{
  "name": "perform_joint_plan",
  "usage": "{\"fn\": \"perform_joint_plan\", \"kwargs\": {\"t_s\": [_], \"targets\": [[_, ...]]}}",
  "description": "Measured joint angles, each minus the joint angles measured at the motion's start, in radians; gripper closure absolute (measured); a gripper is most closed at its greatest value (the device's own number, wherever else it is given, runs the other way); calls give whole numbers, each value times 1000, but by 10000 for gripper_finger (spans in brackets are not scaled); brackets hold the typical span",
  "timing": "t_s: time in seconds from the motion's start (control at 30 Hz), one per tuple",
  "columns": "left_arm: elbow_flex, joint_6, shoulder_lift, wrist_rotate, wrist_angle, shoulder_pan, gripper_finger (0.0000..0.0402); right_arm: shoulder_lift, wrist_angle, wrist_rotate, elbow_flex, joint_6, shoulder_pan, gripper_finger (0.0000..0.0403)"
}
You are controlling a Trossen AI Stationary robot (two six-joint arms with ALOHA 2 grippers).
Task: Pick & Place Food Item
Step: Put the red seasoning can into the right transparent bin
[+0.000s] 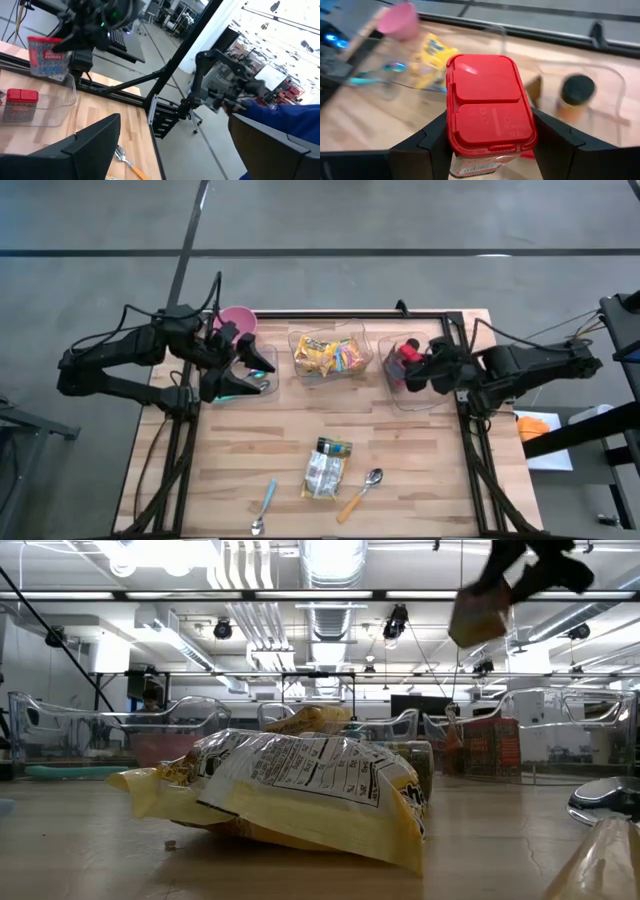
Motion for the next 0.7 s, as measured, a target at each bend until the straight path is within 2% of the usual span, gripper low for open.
{"fn": "perform_joint_plan", "kwargs": {"t_s": [0.23, 0.43, 0.7], "targets": [[0, -27, -2, -60, -1, 0, 27, -5, -41, 17, -163, 125, -49, 195], [0, -53, -5, -131, -42, 0, 27, 37, -159, 65, -185, 228, -78, 195], [0, -53, -5, -150, -90, 0, 27, 84, -233, 86, -213, 348, -79, 195]]}}
